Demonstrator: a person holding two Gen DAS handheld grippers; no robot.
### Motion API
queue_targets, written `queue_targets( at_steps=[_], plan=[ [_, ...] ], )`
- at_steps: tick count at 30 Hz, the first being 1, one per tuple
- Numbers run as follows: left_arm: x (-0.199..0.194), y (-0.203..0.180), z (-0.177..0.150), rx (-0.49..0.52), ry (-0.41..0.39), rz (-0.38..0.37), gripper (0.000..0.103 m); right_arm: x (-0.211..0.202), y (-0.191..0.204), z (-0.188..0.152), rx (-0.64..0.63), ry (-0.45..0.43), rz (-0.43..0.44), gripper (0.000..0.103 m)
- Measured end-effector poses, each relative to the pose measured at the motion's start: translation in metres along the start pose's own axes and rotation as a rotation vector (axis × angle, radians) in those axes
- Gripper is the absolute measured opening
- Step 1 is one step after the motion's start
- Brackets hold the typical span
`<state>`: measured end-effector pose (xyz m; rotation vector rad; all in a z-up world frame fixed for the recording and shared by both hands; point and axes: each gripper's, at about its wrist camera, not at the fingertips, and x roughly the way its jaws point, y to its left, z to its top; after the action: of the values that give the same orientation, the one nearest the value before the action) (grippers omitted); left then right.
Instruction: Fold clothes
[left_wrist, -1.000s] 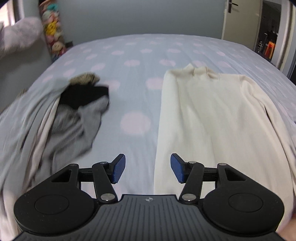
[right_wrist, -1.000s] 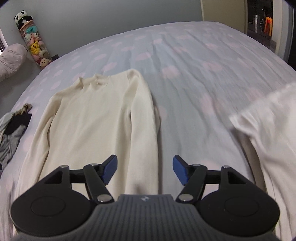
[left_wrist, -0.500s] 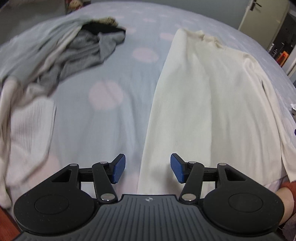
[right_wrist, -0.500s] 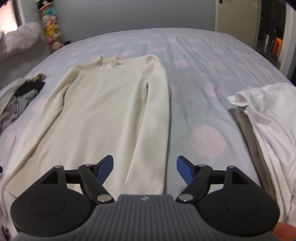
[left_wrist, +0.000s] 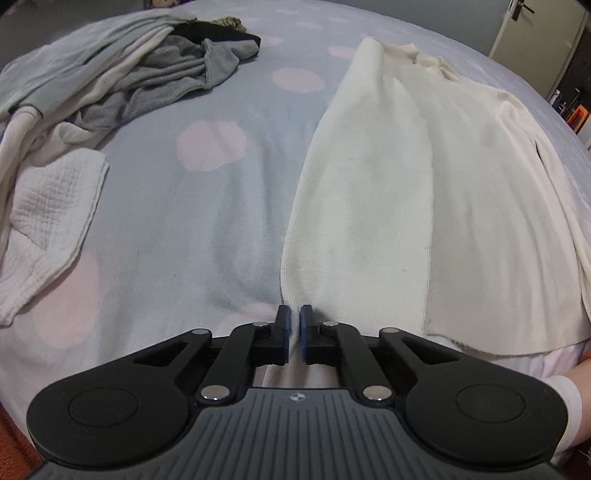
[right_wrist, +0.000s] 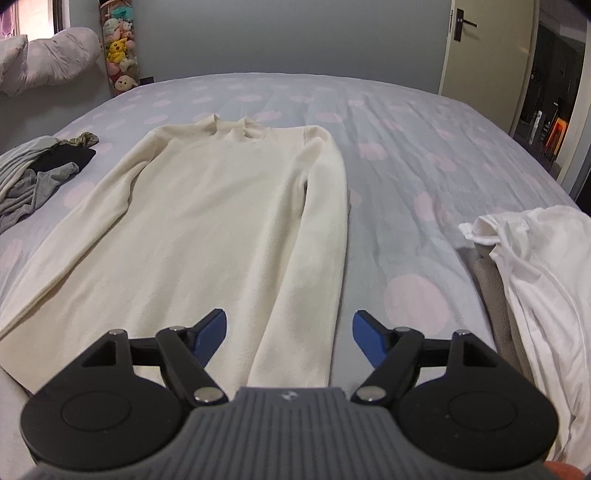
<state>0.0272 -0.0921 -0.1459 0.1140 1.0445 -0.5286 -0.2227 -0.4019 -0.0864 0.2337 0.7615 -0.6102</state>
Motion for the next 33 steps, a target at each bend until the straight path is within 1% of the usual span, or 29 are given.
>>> queue_targets(
  at_steps=[5,7,10,14,22,25,27,31,33],
  plan=[
    [-0.007,-0.003,-0.002,-0.002,-0.051,0.006,0.001,0.001,0.002,0.0,-0.018,-0.002,-0.002,0.078],
    [-0.02,0.003,0.007,-0.03,-0.097,0.005,0.001,0.003,0.003,0.0,-0.025,0.004,-0.005,0.078],
    [-0.038,0.012,0.028,-0.052,-0.161,0.012,0.001,0.006,0.007,0.0,-0.046,0.015,-0.011,0.078],
    [-0.056,0.024,0.063,-0.059,-0.226,0.048,0.001,0.007,0.008,0.0,-0.063,0.023,-0.016,0.078],
    [-0.08,0.068,0.14,-0.054,-0.321,0.178,0.001,0.008,0.009,0.0,-0.062,0.028,-0.017,0.078],
    [-0.077,0.084,0.163,-0.047,-0.328,0.246,0.001,0.01,0.009,0.0,-0.065,0.036,-0.018,0.078],
    [-0.063,0.093,0.176,-0.03,-0.311,0.302,0.001,0.011,0.009,0.001,-0.066,0.039,-0.017,0.078],
    [-0.036,0.107,0.19,-0.019,-0.266,0.332,0.001,0.011,0.008,0.002,-0.059,0.043,-0.015,0.078],
    [-0.028,0.11,0.185,-0.028,-0.257,0.299,0.005,0.012,0.008,0.002,-0.053,0.047,-0.014,0.078]
  ],
)
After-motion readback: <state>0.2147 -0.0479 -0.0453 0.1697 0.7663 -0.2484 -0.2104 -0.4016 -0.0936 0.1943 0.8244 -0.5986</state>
